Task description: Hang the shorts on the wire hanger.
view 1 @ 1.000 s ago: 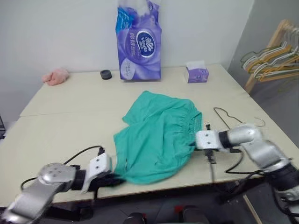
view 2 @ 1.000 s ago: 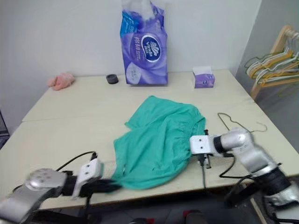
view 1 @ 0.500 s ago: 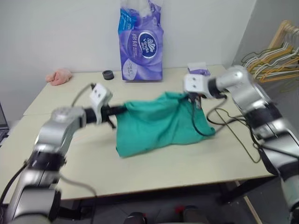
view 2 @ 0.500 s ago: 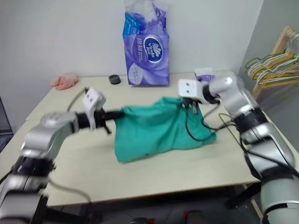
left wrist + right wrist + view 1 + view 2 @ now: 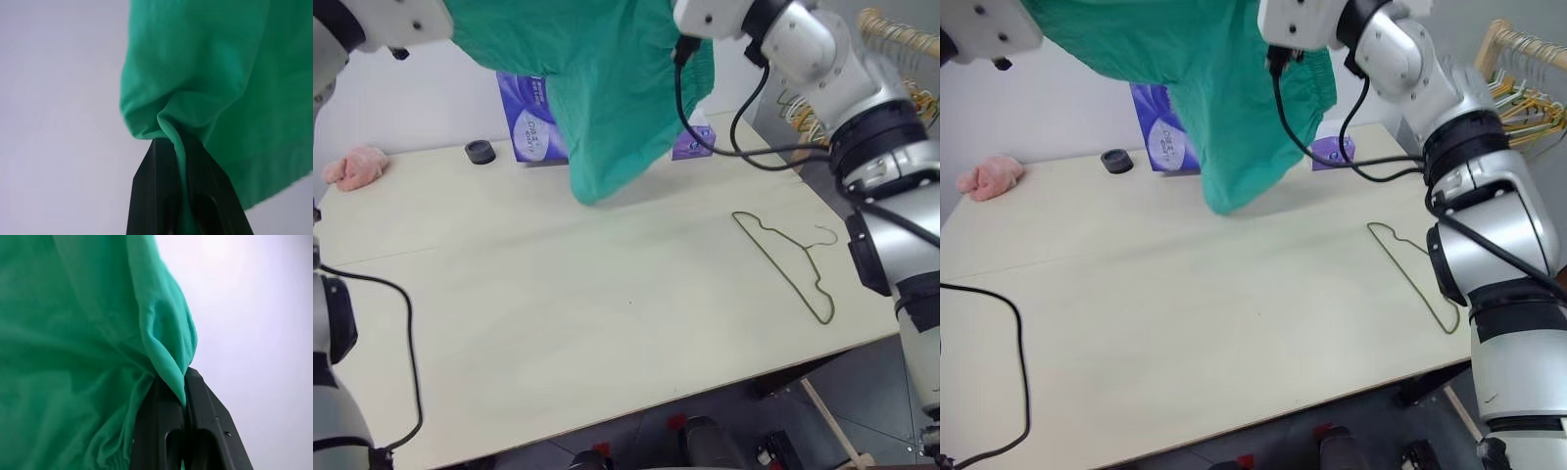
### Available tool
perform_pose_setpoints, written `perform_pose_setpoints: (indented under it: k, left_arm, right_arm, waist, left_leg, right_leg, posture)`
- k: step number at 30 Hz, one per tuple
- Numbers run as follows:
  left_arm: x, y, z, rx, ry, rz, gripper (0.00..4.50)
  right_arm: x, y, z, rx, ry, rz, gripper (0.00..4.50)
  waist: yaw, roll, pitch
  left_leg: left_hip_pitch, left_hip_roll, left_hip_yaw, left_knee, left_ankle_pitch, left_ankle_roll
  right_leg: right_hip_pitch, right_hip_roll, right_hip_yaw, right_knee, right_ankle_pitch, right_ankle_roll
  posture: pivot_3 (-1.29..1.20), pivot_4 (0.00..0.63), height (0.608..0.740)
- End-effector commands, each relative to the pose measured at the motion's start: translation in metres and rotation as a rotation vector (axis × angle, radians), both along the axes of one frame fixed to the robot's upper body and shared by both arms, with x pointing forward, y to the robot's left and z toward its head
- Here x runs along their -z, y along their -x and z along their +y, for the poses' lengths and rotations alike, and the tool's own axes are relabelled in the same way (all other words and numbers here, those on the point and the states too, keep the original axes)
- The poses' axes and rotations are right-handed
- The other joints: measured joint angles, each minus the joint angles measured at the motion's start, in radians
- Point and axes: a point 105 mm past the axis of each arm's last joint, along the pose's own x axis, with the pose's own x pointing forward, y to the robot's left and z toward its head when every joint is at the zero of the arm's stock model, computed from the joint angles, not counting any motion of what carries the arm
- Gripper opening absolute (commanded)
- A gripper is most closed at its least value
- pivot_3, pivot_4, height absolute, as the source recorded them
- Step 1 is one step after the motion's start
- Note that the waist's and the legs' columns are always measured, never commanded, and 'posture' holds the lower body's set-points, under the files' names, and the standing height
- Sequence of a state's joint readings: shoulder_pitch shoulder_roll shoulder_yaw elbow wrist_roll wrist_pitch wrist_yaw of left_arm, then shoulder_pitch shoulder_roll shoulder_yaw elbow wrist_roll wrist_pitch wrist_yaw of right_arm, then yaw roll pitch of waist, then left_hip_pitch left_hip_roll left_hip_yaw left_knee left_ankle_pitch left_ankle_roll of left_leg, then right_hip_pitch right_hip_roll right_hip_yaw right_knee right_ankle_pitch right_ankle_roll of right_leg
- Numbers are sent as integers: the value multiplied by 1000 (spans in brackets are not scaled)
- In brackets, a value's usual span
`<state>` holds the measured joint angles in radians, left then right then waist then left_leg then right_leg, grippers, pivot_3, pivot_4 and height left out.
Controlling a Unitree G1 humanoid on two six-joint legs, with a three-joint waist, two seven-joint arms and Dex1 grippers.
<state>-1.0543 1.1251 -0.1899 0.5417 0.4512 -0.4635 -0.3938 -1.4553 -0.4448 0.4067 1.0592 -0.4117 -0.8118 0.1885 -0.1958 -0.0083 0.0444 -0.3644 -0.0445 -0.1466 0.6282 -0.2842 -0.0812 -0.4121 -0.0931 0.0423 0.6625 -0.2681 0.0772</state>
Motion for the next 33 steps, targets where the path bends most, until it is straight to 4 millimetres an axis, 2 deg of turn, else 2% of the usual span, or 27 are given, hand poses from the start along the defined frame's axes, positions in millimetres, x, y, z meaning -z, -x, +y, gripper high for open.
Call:
perform_pose_setpoints:
  k: [1, 2, 4, 5, 7, 10, 14, 16, 20, 24, 27, 33]
  left_arm:
    - [97, 4, 25, -91, 50, 407, 0]
    - [126, 12, 26, -96, 85, 537, 0]
    - [176, 36, 28, -112, 99, 779, 0]
    - [195, 50, 25, -102, 136, 887, 0]
    - [223, 76, 20, -97, 175, 1068, 0]
    - [242, 108, 5, -60, 244, 1276, 0]
    - [264, 157, -21, 18, 289, 1582, 0]
    - [273, 185, -39, 85, 305, 1736, 0]
    - [283, 217, -57, 155, 348, 1900, 0]
    - [288, 230, -65, 182, 362, 1962, 0]
    - [291, 232, -67, 188, 360, 1972, 0]
    - [295, 234, -64, 195, 346, 1958, 0]
  right_arm:
    - [92, -3, 0, -72, 108, 354, 38]
    - [123, 0, -2, -89, 144, 487, 38]
    - [164, 16, -4, -132, 216, 619, 38]
    - [180, 25, -6, -147, 259, 678, 38]
    - [196, 43, -7, -180, 299, 738, 38]
    - [205, 63, -10, -213, 338, 792, 38]
    - [220, 106, -24, -289, 480, 949, 38]
    - [230, 128, -37, -307, 560, 1039, 38]
    - [247, 161, -54, -313, 664, 1166, 38]
    - [259, 178, -63, -302, 716, 1217, 38]
    - [270, 186, -71, -275, 758, 1242, 38]
    - [269, 185, -68, -263, 743, 1233, 38]
  waist:
    - [-1, 2, 1]
    - [0, 2, 2]
    - [0, 2, 2]
    - [1, 2, 2]
    - [5, 2, 2]
    - [11, 2, 2]
    - [33, 0, 1]
    - [46, 1, 1]
    - [68, 0, 1]
    - [86, 0, 1]
    - [95, 0, 1]
    - [103, 0, 1]
  left_leg:
    - [14, 1, 4, 0, -2, 8]
    - [26, 2, 5, 1, -2, 11]
    - [28, 4, 4, 4, 0, 14]
    - [28, 4, 2, 4, 0, 14]
    - [23, 4, -2, 6, -1, 15]
    - [15, 2, -10, 8, -2, 14]
    - [17, 2, -11, 9, -6, 16]
    - [17, 2, -10, 11, -6, 17]
    - [18, 4, -5, 16, -8, 19]
    - [21, 4, -4, 16, -8, 19]
    - [21, 4, -3, 17, -9, 19]
    - [21, 5, -3, 17, -9, 19]
  right_leg:
    - [14, 1, 2, 0, -1, 4]
    - [27, 2, 2, 1, -1, 8]
    - [29, 4, 3, 3, 0, 10]
    - [28, 4, 2, 4, 0, 9]
    - [24, 5, 2, 5, -1, 8]
    - [21, 5, 1, 3, -1, 6]
    - [25, 5, 1, -1, -2, 6]
    - [27, 5, 1, -2, -2, 6]
    - [30, 6, -1, -1, -4, 8]
    - [34, 6, -1, -1, -5, 10]
    - [34, 6, -1, -1, -5, 9]
    - [34, 6, -1, -2, -5, 9]
  posture:
    - [-51, 0, 740]
    - [-52, 0, 740]
    - [-46, 0, 740]
    - [-47, 0, 740]
    - [-52, 0, 740]
    - [-58, 0, 740]
    - [-64, 0, 740]
    - [-66, 0, 740]
    - [-81, 0, 740]
    - [-87, 0, 740]
    - [-91, 0, 740]
    - [-95, 0, 740]
